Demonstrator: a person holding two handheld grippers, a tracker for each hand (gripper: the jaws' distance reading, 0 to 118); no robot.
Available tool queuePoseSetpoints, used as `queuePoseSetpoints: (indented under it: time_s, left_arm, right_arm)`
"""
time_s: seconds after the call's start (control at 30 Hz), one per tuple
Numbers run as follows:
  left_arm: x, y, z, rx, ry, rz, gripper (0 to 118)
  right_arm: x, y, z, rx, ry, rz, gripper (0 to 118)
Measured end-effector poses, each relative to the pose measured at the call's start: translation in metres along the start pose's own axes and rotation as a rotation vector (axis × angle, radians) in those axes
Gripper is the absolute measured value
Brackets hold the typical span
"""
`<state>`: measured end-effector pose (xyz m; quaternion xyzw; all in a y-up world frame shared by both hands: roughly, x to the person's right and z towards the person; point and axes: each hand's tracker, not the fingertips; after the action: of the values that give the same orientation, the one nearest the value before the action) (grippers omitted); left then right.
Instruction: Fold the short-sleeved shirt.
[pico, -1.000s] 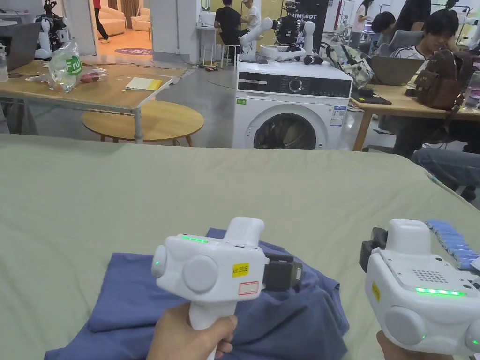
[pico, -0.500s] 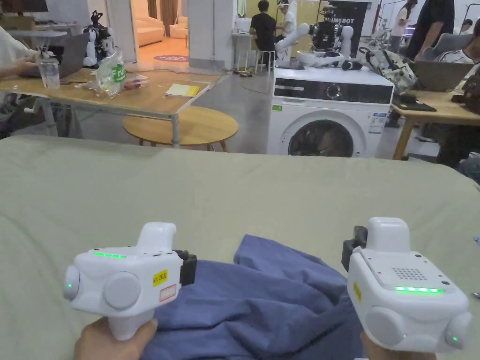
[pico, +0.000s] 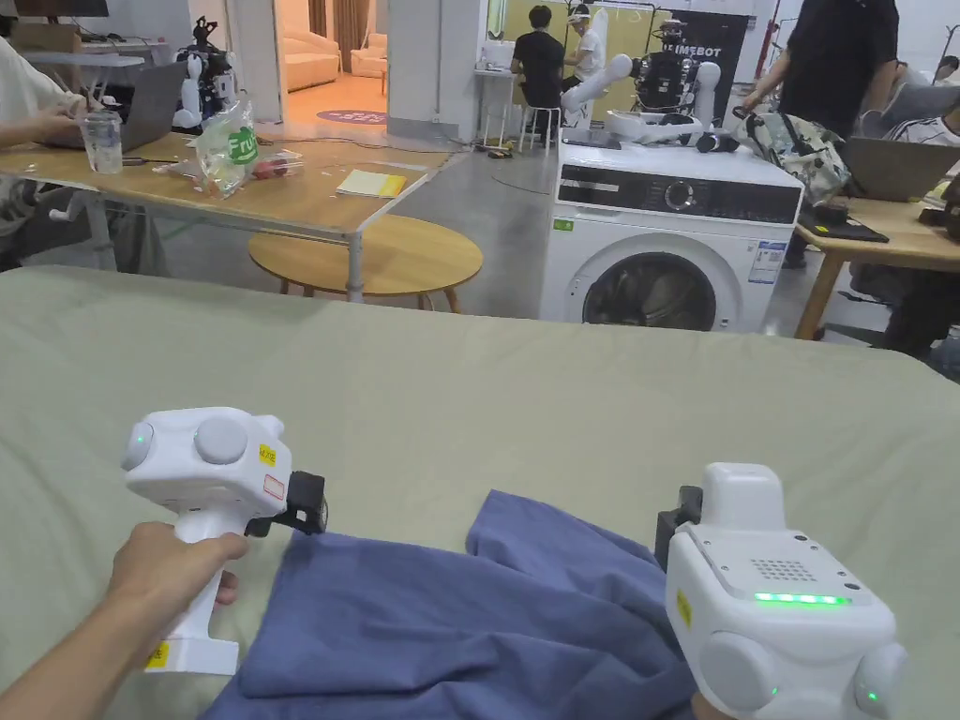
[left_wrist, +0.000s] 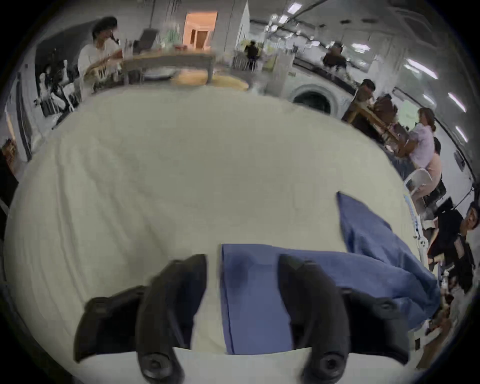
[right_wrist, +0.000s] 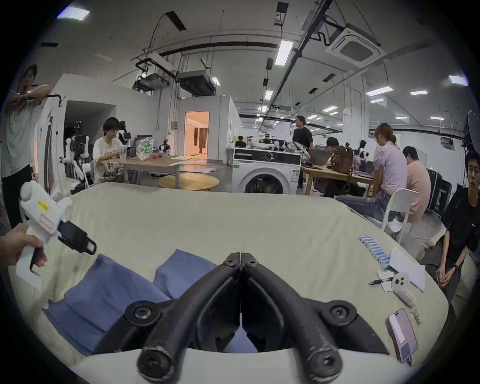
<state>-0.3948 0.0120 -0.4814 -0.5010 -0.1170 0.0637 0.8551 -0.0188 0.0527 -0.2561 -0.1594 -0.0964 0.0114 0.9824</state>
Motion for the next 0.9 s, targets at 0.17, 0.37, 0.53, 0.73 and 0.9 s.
queuePoseSetpoints:
  time_s: [0.17, 0.37, 0.53, 0.73, 0.9]
  left_arm:
    - [0.010, -0.007, -0.047, -0.105, 0.087, -0.030, 62]
    - [0.041, -0.030, -0.043, 0.006, 0.128, -0.180, 0]
    - [0.043, -0.047, -0.023, 0.034, 0.064, -0.229, 0]
    - [0.037, -0.069, 0.018, 0.130, 0.010, -0.185, 0]
    - [0.028, -0.083, 0.040, 0.182, 0.010, -0.159, 0]
  right_arm:
    - [0.014, -0.003, 0.001, -0.017, -0.019, 0.009, 0]
    - [0.039, 0.002, -0.008, -0.049, -0.056, 0.013, 0]
    - [0.059, 0.015, -0.048, -0.195, 0.013, 0.021, 0]
    - [0.070, 0.001, -0.127, -0.488, 0.071, 0.093, 71]
    - [0.067, -0.024, -0.177, -0.656, 0.096, 0.058, 78]
